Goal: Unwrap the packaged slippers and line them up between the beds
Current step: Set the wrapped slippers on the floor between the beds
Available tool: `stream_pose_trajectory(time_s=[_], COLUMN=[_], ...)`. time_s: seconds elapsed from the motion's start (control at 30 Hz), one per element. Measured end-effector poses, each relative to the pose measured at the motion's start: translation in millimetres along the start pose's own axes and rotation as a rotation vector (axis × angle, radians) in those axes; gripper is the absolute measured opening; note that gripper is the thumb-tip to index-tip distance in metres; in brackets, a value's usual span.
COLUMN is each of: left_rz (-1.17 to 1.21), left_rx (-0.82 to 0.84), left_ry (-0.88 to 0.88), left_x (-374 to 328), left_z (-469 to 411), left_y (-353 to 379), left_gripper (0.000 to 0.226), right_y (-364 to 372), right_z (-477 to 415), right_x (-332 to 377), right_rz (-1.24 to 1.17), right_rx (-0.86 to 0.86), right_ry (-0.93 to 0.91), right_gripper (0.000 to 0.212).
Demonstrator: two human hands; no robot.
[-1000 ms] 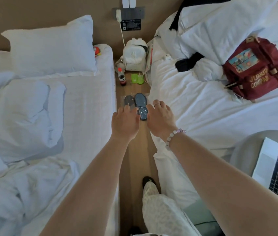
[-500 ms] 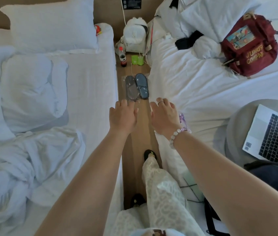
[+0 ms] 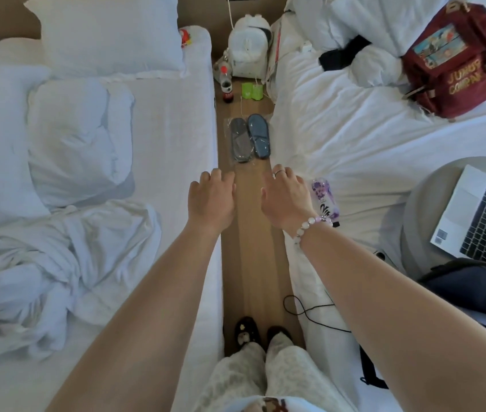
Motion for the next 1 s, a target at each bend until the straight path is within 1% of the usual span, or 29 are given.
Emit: stream_pose_trajectory(time_s=[0.07,0.27,0.4,0.5,0.7,0.77,0.9,1.0], left_rz=[-0.001,0.006,-0.003,-0.003,0.022,0.032,0.018,0.026], left_rx=[0.014,0.050,0.036,0.046,0.077,0.056,-0.031,-0.049], left_ry=[-0.015,-0.003,0.000,-0.003,-0.092,-0.135,-0.177,-0.158], left_x=[-4,-40,-62,-71,-68,-69,-72,-76], left_z=[3,27,44,61,103,115,130,133], left_y=[1,19,29,40,69,75,78,74], left_gripper=[0.036,0.037,0.036,0.036,0.035,0.031,0.015,0.016], right_y=[2,20,31,47,81,87,89,87], right_z=[2,29,47,64,99,108,120,125], right_x=[-3,-31,-36,-32,-29,-28,-25,-25], right_rz=[-0.001,0.039,0.011,0.001,-0.016,-0.021,-0.039,-0.068], right_rx=[0.022,0.086,0.084,0.085,0.155,0.165,0.165,0.122], right_ry=[-0.005,-0.001,0.006,-0.032,-0.102,-0.115,-0.139,-0.172], right_gripper=[0.040,0.039,0.039,0.038,0.038,0.037,0.035,0.035])
Point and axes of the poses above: each hand's wrist, its own z-axis away from the middle knuckle, its own y-axis out of the palm, x = y × z, the point moved 6 cm from there along -z, towards the middle knuckle, and after that the axes turned 7 degrees about -z, right-handed, at the moved point
